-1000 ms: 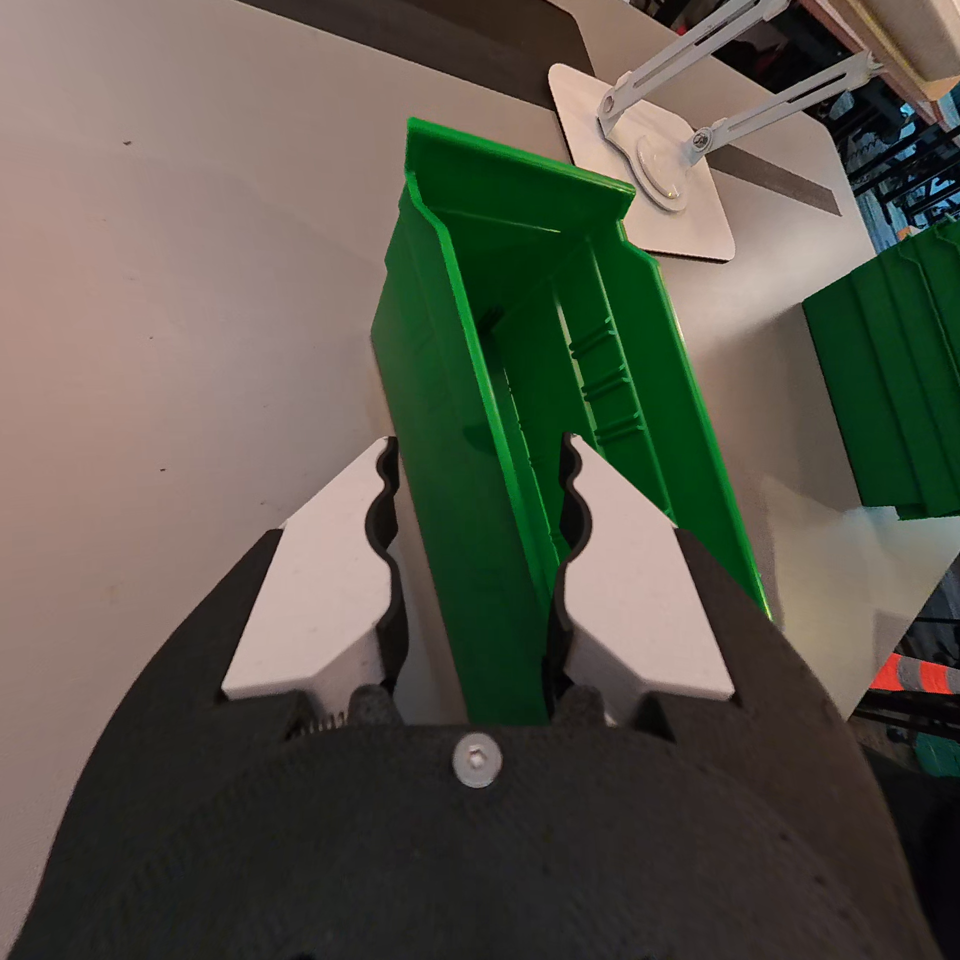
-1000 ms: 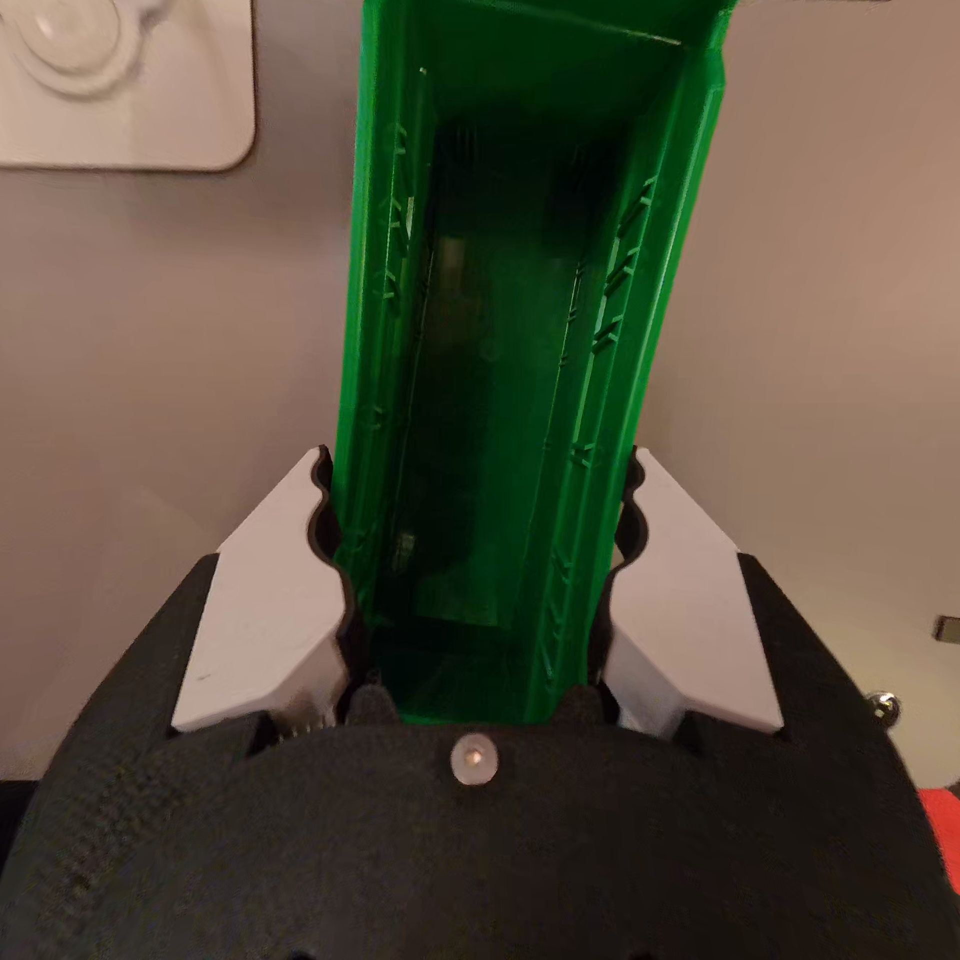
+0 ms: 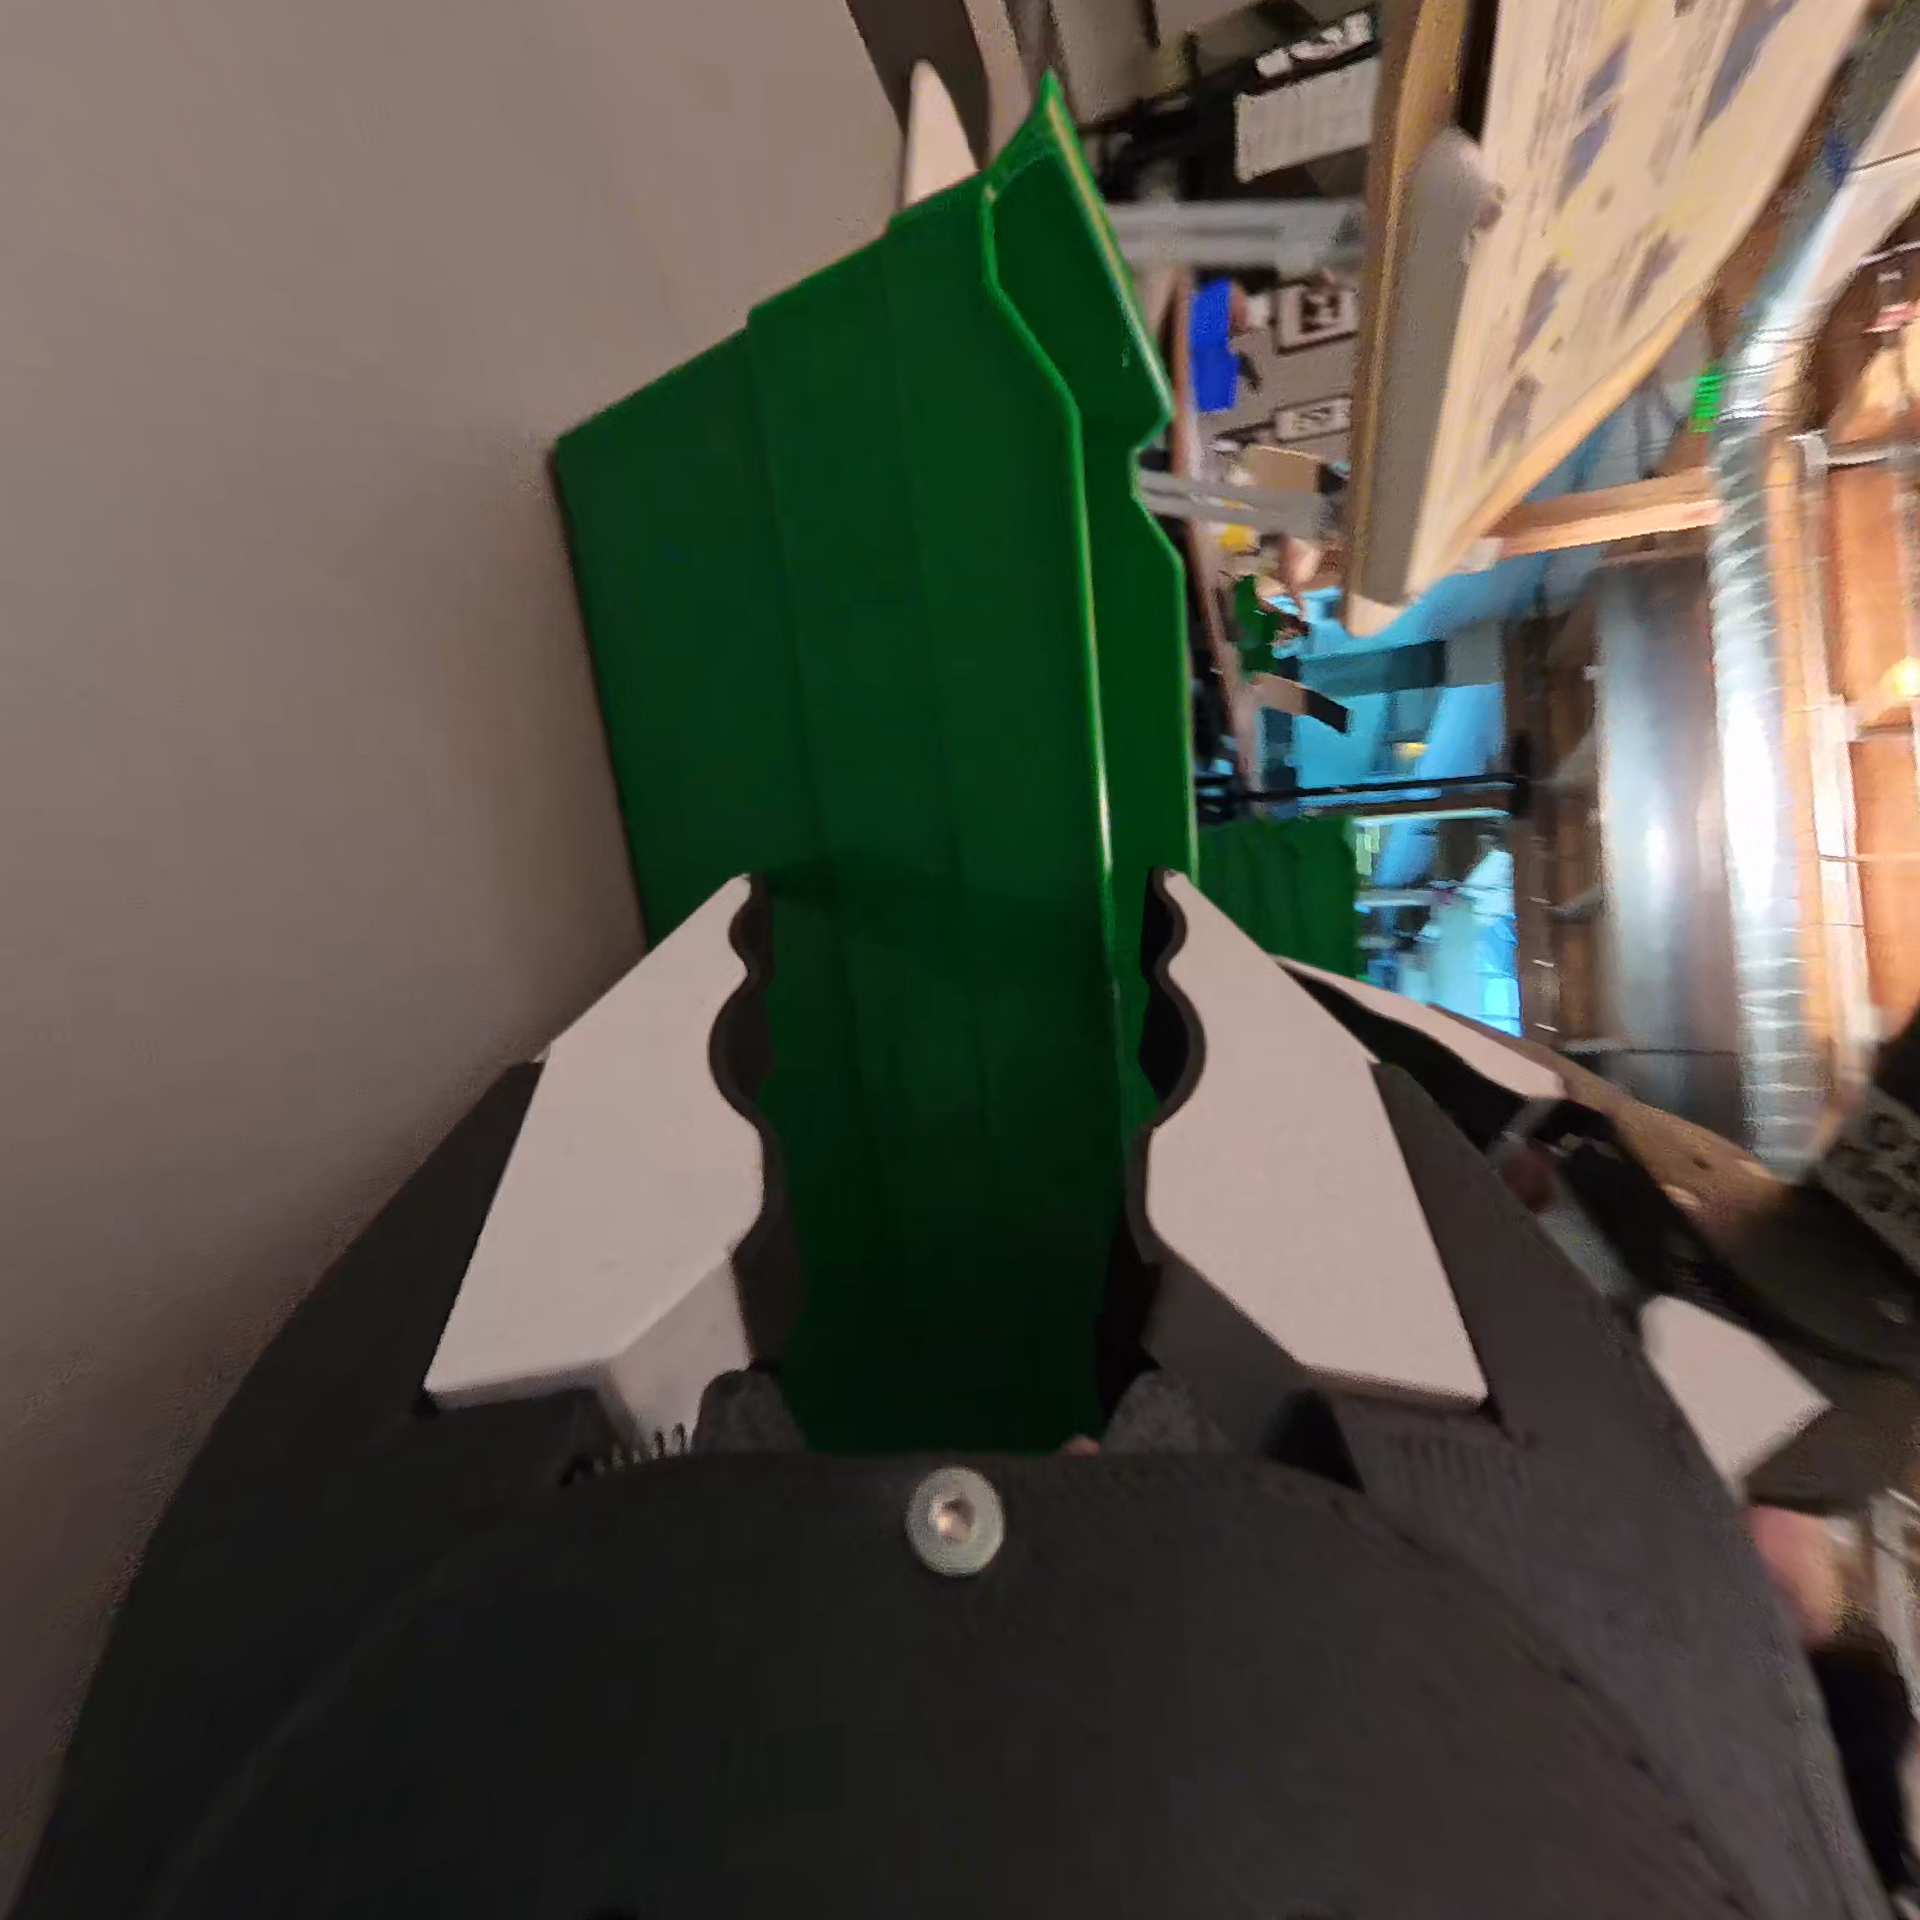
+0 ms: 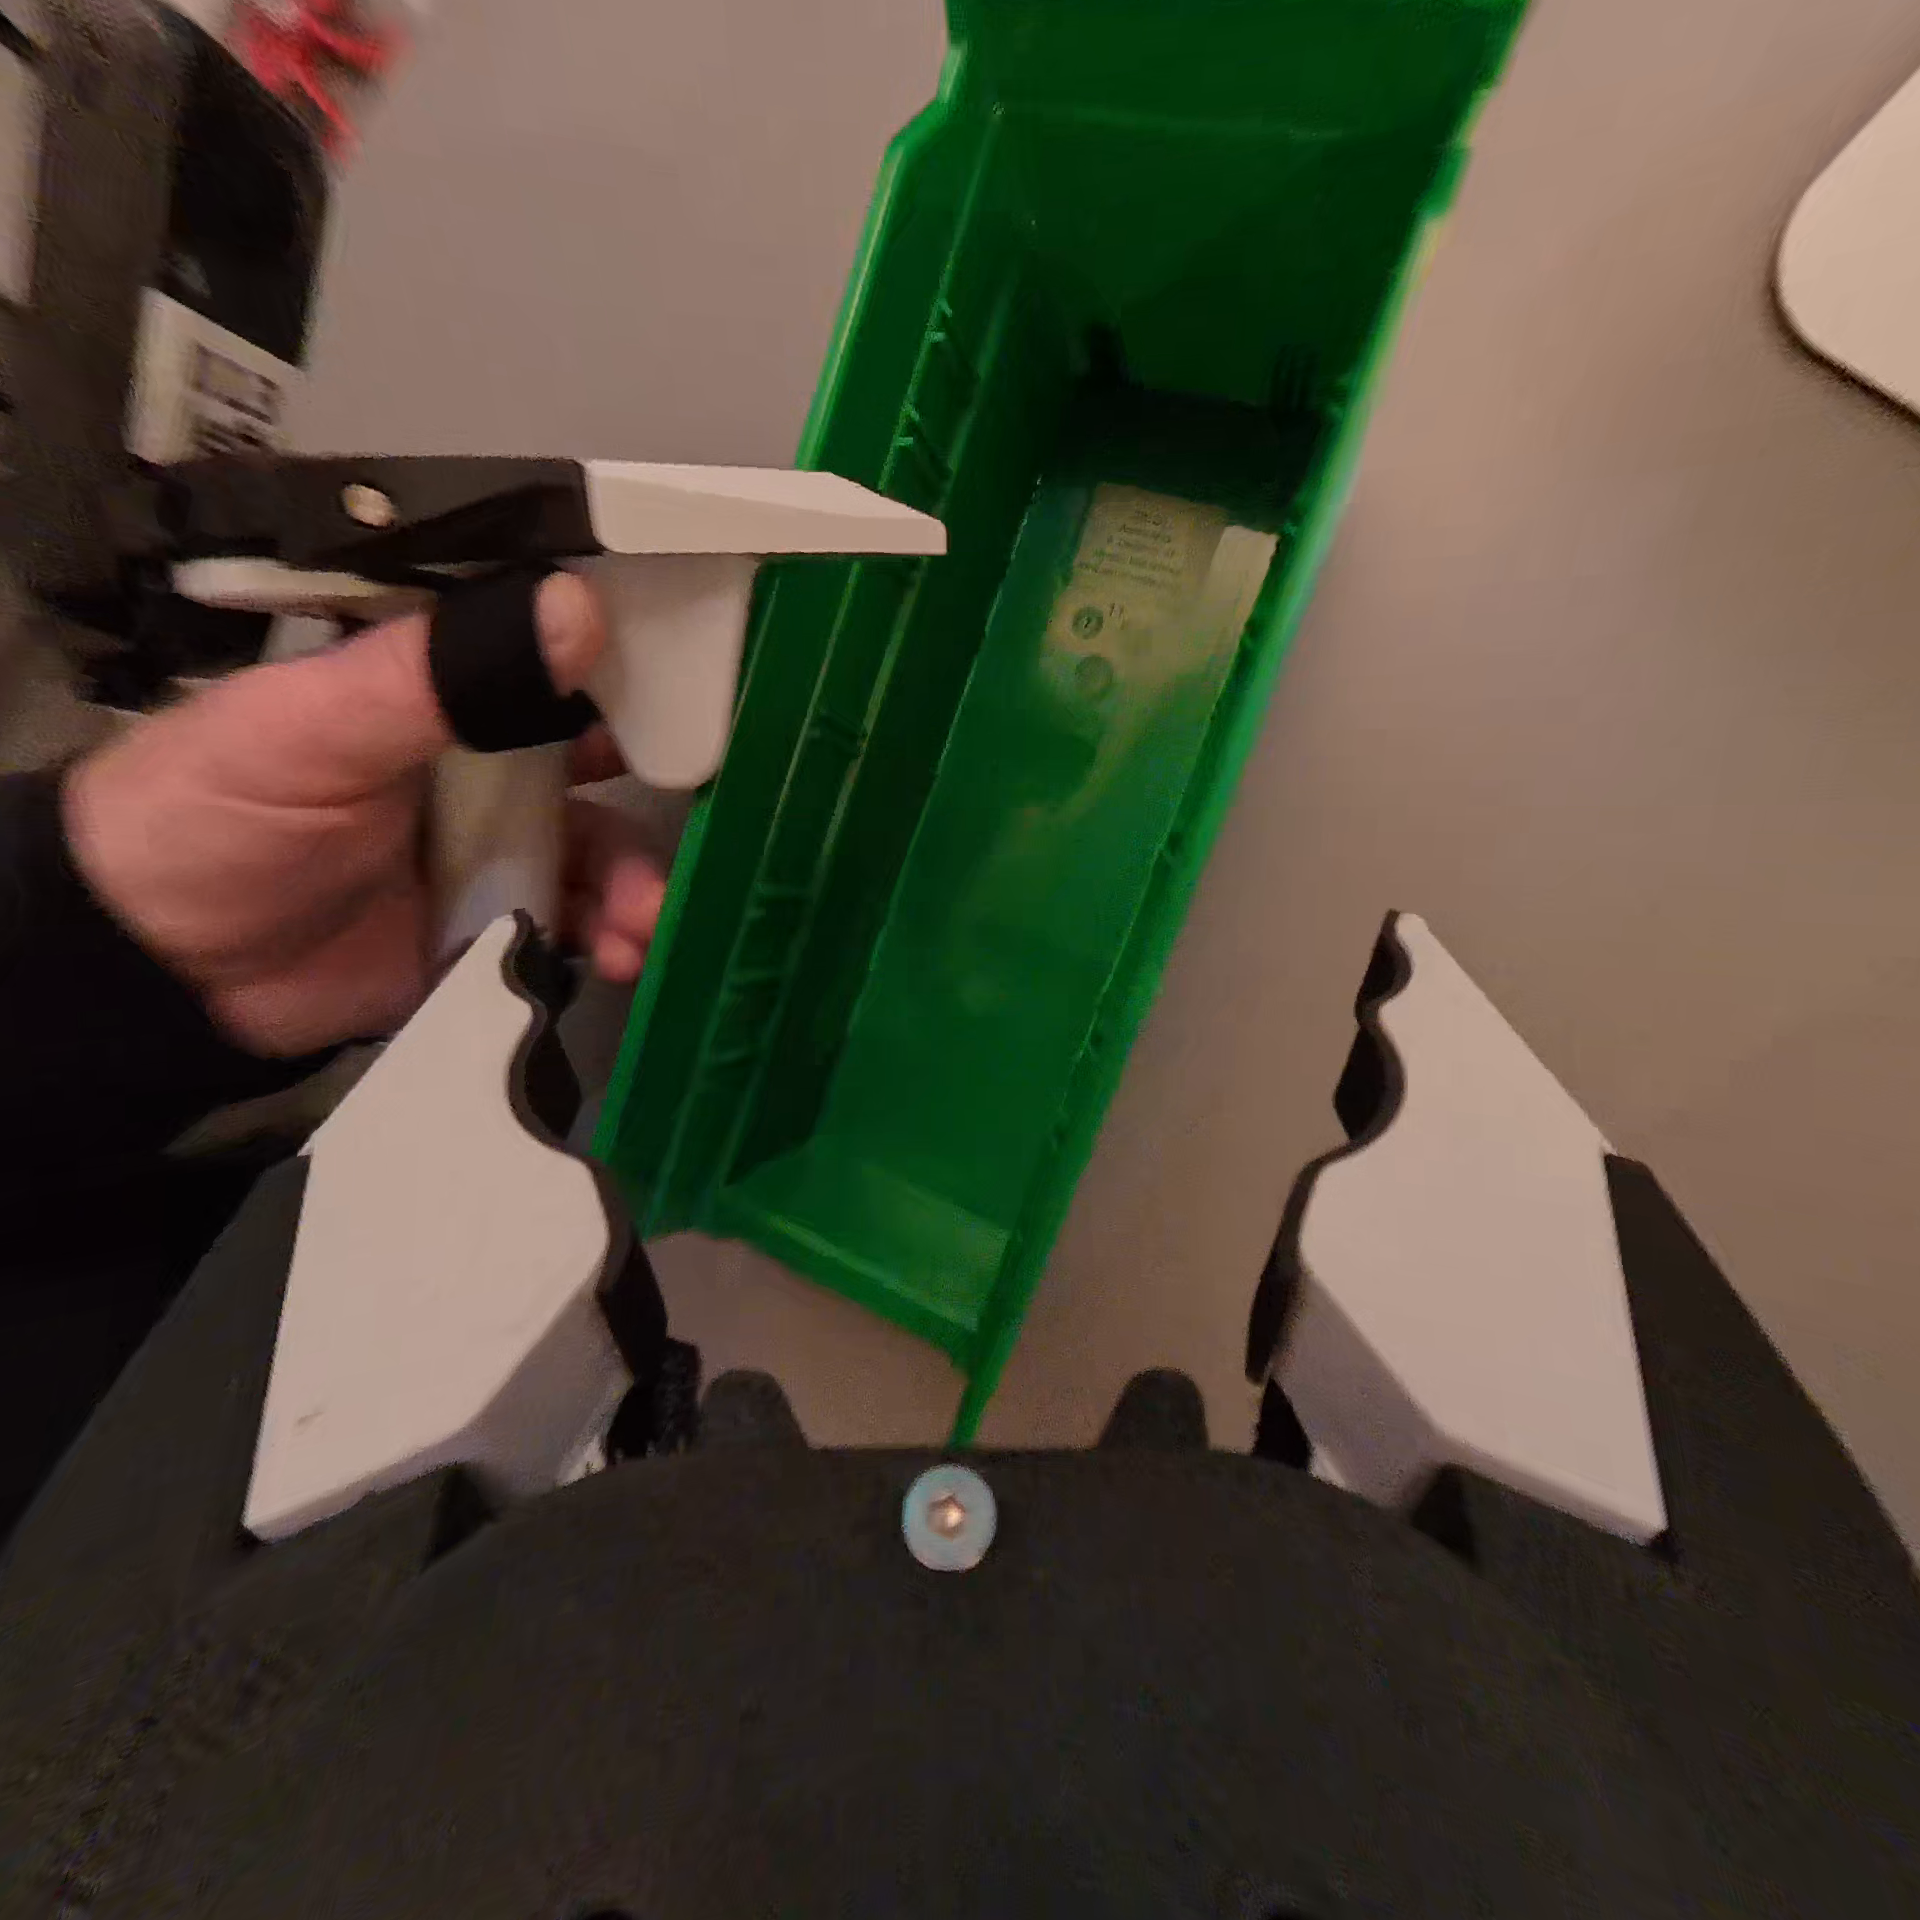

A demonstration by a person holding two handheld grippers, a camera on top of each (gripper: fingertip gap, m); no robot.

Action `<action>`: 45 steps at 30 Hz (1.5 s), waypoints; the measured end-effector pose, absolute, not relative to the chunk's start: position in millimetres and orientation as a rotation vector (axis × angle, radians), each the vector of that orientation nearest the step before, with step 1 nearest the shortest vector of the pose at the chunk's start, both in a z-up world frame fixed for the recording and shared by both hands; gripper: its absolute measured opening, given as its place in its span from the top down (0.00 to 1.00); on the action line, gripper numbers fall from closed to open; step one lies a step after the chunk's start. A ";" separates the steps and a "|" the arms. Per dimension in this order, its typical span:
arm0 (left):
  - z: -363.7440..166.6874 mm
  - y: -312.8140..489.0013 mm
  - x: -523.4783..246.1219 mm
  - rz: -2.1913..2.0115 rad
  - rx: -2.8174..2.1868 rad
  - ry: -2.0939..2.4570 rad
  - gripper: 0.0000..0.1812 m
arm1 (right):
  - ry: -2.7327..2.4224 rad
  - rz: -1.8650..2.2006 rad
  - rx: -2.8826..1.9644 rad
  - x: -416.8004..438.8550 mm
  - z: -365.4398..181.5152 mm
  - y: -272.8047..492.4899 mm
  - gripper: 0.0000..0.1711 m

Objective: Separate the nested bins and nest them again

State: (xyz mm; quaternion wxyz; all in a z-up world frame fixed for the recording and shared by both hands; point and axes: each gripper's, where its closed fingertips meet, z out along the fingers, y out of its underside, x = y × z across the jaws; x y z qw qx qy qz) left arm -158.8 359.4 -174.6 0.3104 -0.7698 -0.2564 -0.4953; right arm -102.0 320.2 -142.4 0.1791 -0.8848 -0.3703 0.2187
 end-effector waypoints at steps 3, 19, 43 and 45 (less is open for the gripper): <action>-169.6 354.3 -132.0 -1.396 -2.020 -0.622 0.62 | -1.130 0.376 -2.510 -88.1 -169.9 327.8 0.11; -168.9 355.6 -170.1 -1.334 -2.036 -0.477 0.69 | -1.126 0.338 -2.570 -15.5 -181.1 342.5 0.33; -189.5 341.8 -118.0 -1.369 -2.183 -0.248 0.69 | -0.356 0.089 -2.605 287.1 -21.8 406.9 0.35; -189.4 340.9 -116.3 -1.361 -2.190 -0.232 0.69 | -0.362 0.099 -2.623 286.9 -35.2 407.1 0.34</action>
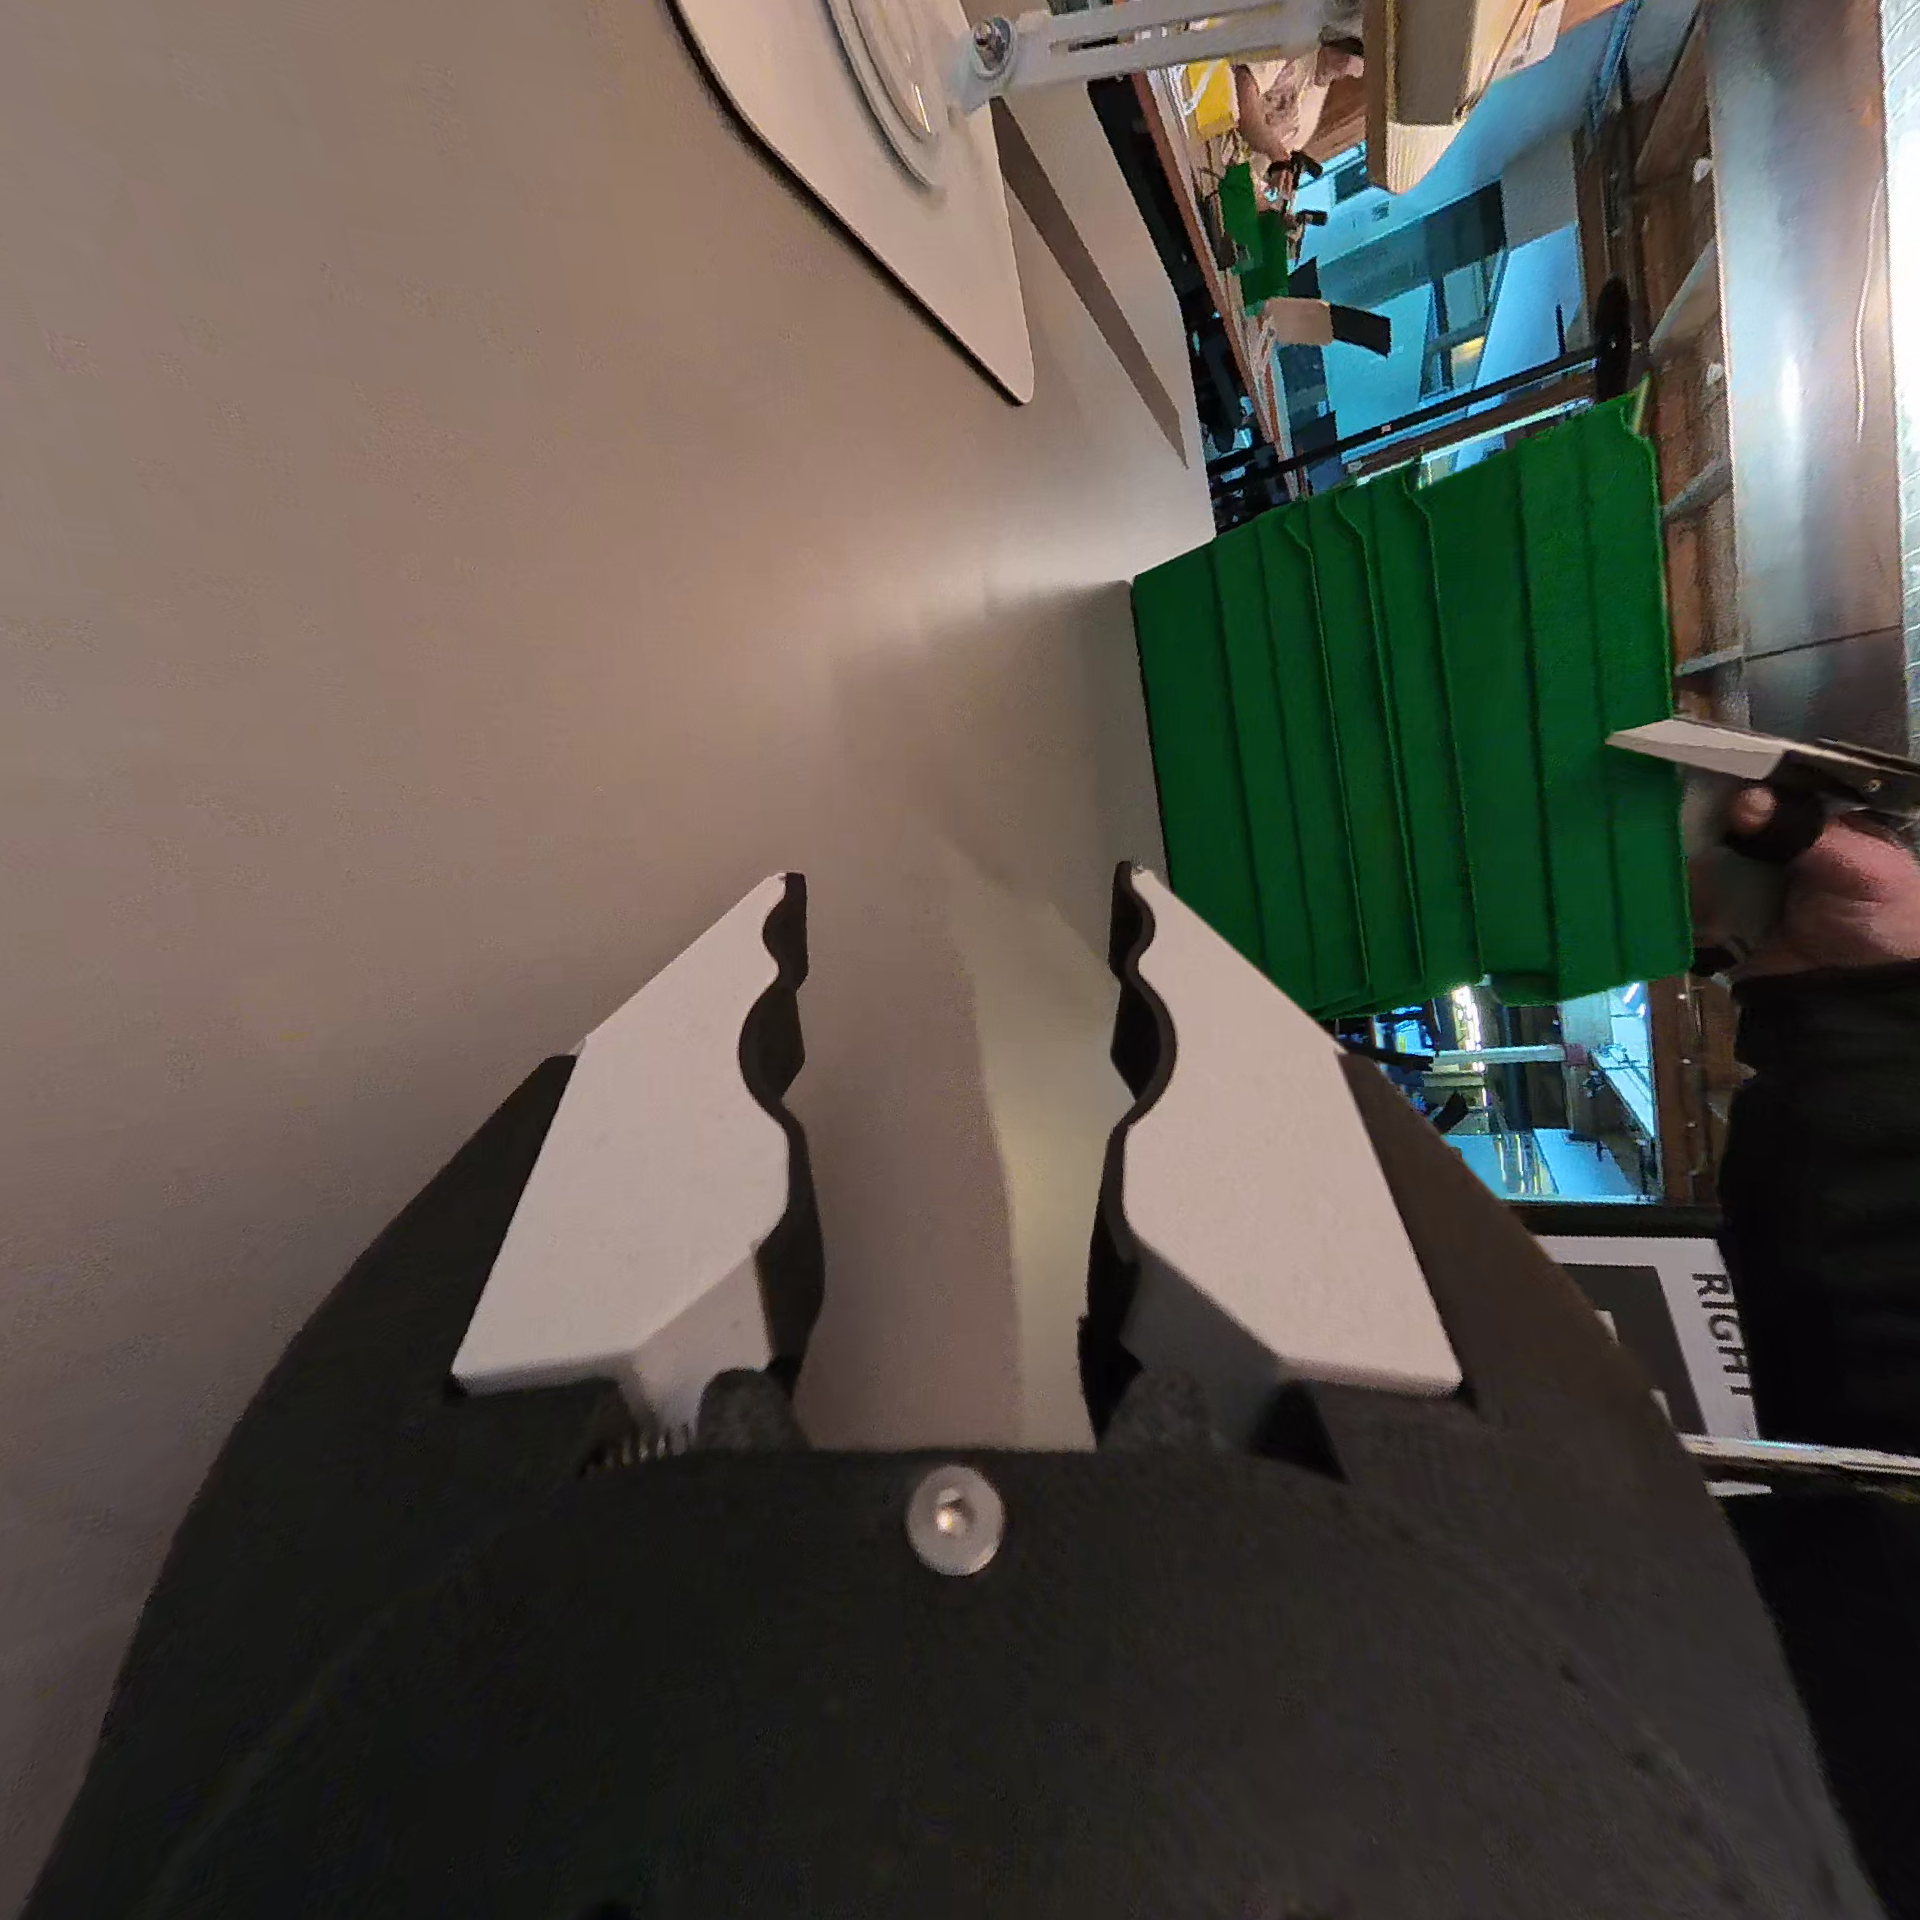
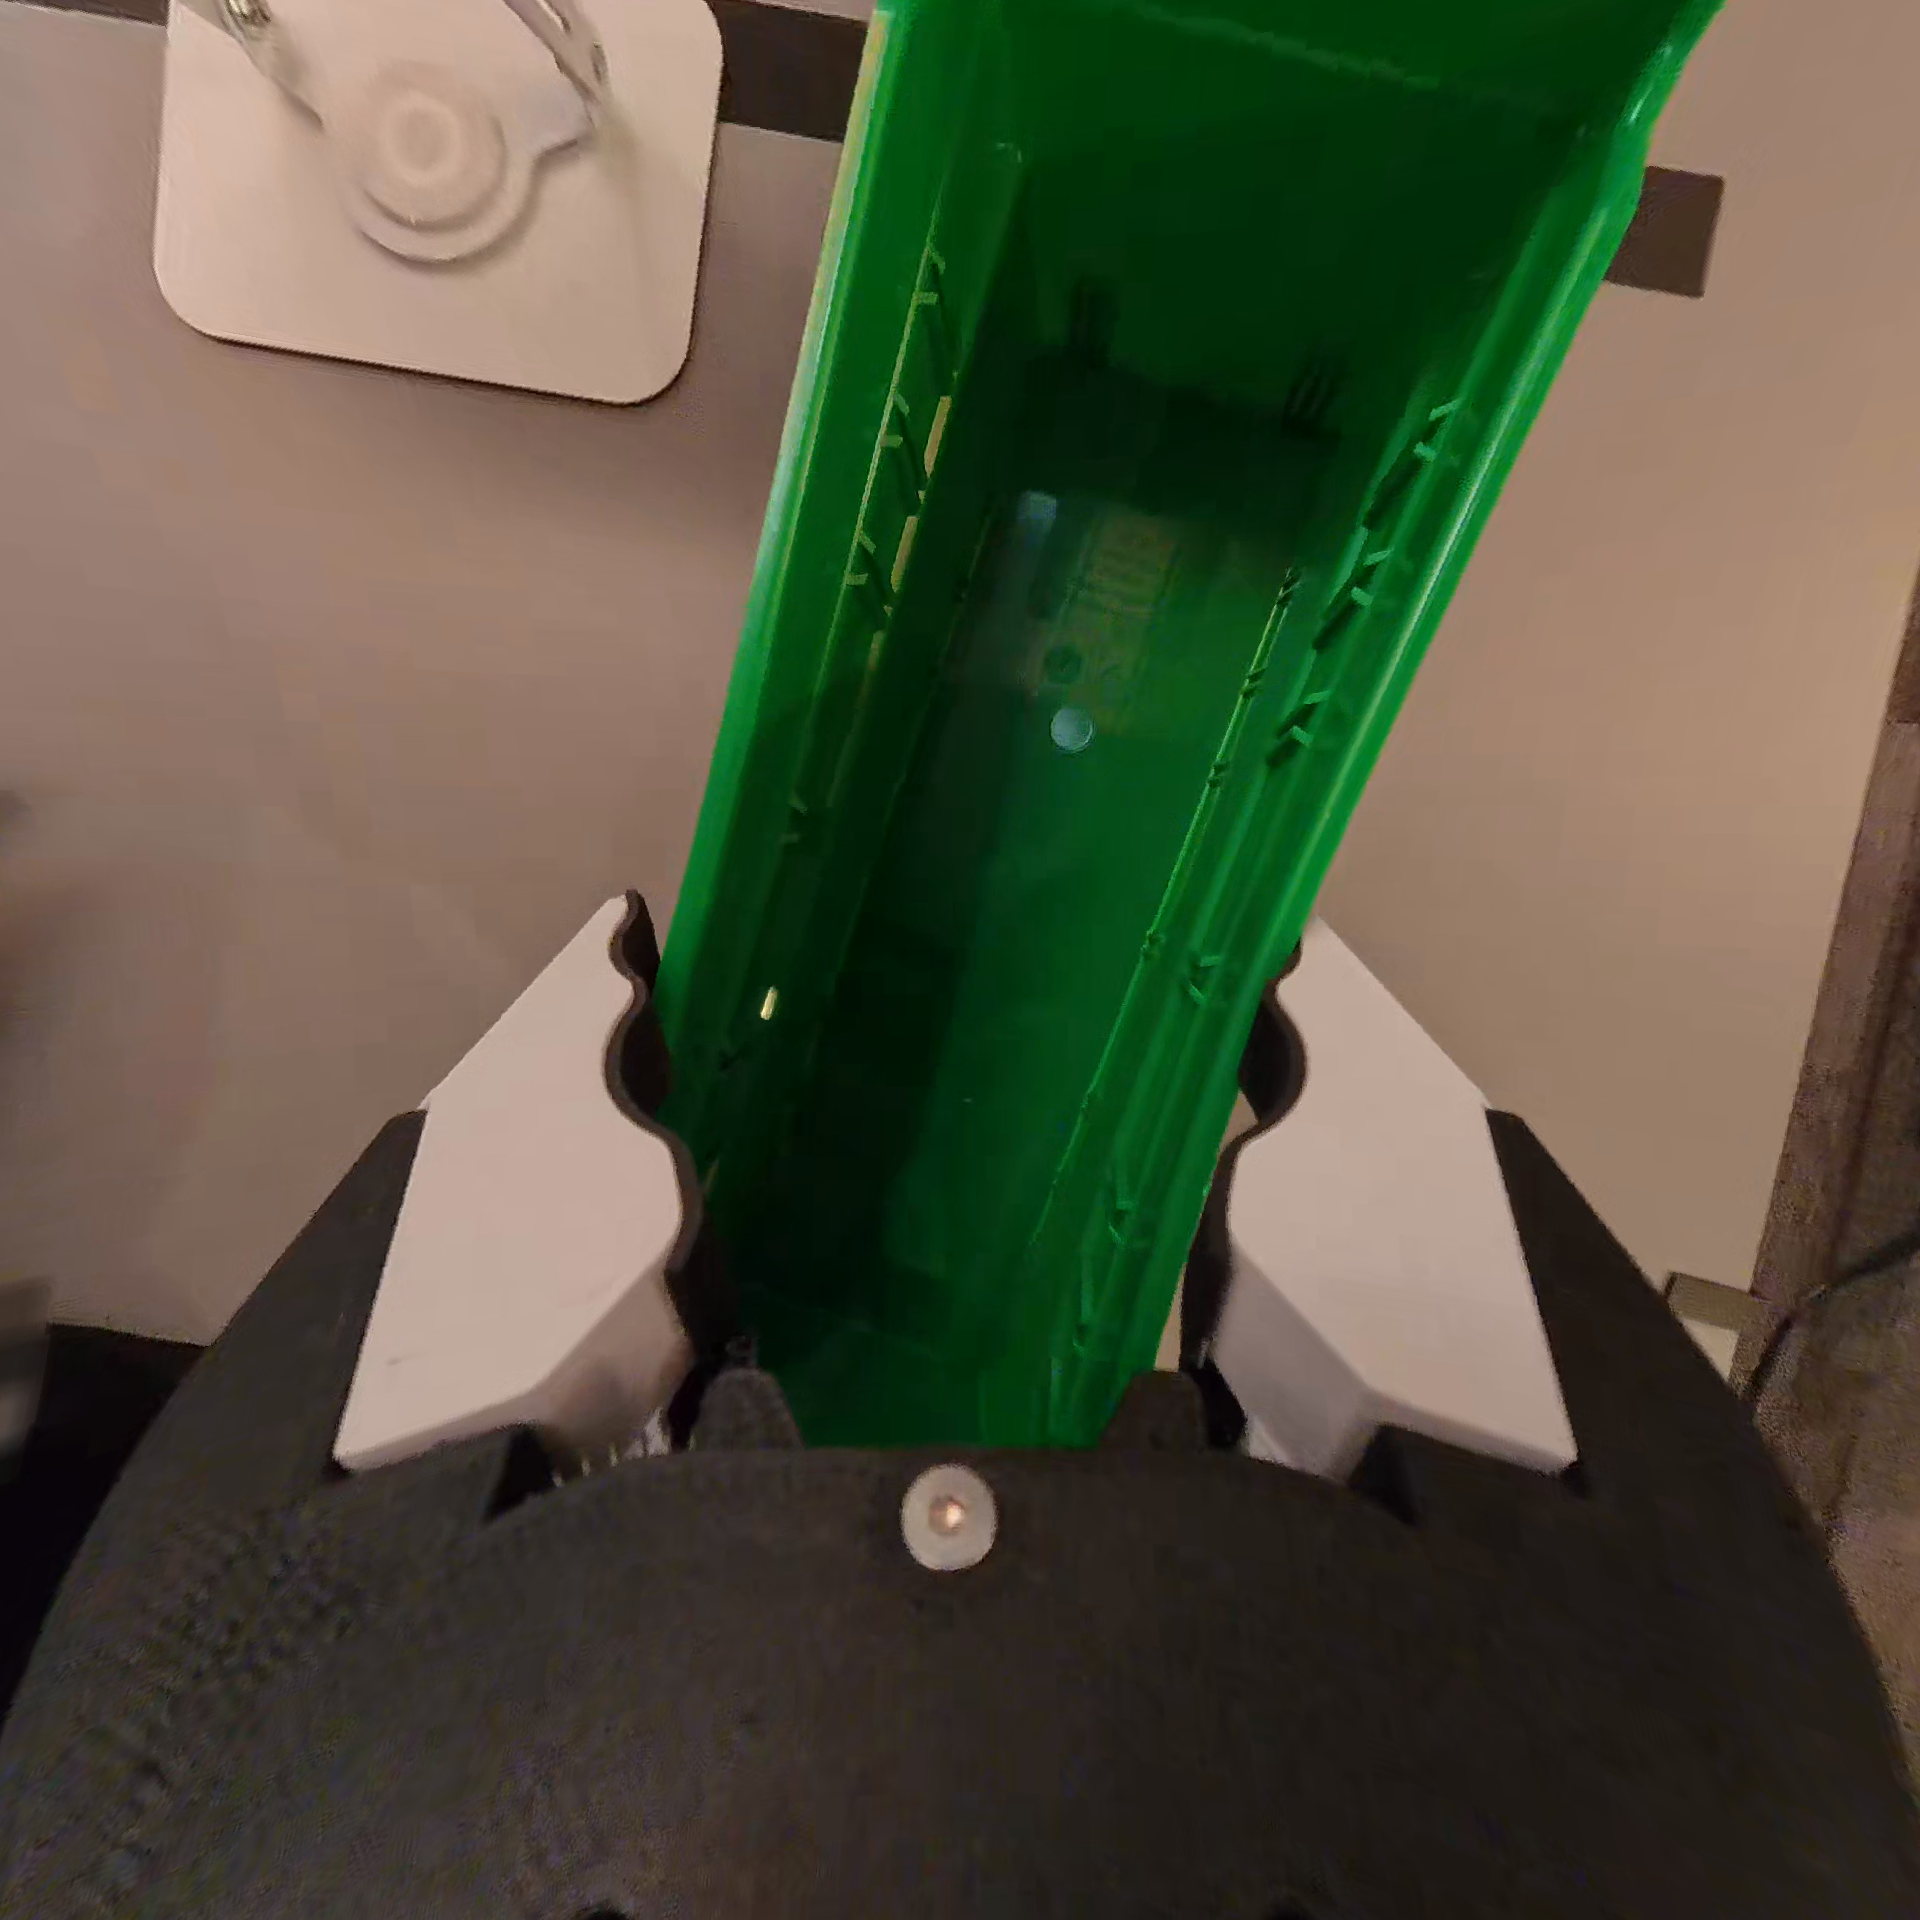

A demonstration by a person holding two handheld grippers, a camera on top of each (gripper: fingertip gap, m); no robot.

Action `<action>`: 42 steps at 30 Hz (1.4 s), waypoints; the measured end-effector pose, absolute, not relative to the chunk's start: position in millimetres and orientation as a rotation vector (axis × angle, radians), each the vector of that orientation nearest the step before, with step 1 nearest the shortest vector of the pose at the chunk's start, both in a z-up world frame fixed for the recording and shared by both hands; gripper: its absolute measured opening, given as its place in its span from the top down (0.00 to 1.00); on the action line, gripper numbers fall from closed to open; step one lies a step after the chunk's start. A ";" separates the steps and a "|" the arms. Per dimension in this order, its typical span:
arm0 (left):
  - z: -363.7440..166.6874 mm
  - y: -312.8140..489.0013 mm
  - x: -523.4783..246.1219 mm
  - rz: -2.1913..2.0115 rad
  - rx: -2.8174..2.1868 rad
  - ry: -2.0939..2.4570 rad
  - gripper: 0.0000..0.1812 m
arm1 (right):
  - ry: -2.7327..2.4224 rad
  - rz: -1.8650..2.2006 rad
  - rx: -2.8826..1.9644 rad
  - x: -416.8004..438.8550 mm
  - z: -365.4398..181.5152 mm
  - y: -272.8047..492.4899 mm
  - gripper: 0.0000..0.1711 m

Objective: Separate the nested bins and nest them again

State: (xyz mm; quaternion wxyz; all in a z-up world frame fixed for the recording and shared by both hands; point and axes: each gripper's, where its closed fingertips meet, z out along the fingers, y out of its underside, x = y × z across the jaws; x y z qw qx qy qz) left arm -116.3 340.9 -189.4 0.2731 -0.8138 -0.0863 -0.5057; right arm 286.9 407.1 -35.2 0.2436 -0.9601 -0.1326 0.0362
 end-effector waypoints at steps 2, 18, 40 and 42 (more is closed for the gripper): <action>-190.3 340.2 -115.7 -1.360 -2.193 -0.237 0.69 | -0.369 0.131 -2.631 280.5 -42.5 408.8 0.34; -192.7 338.2 -103.6 -1.362 -2.212 -0.233 0.68 | -0.348 0.173 -2.656 281.4 -104.0 415.5 0.25; -103.7 378.8 102.5 -1.611 -2.078 0.364 0.56 | -0.008 0.953 -2.430 345.1 -65.6 404.9 0.29; -94.1 377.9 140.4 -1.655 -2.072 0.440 0.53 | -0.052 1.033 -2.458 334.6 -80.2 400.3 0.27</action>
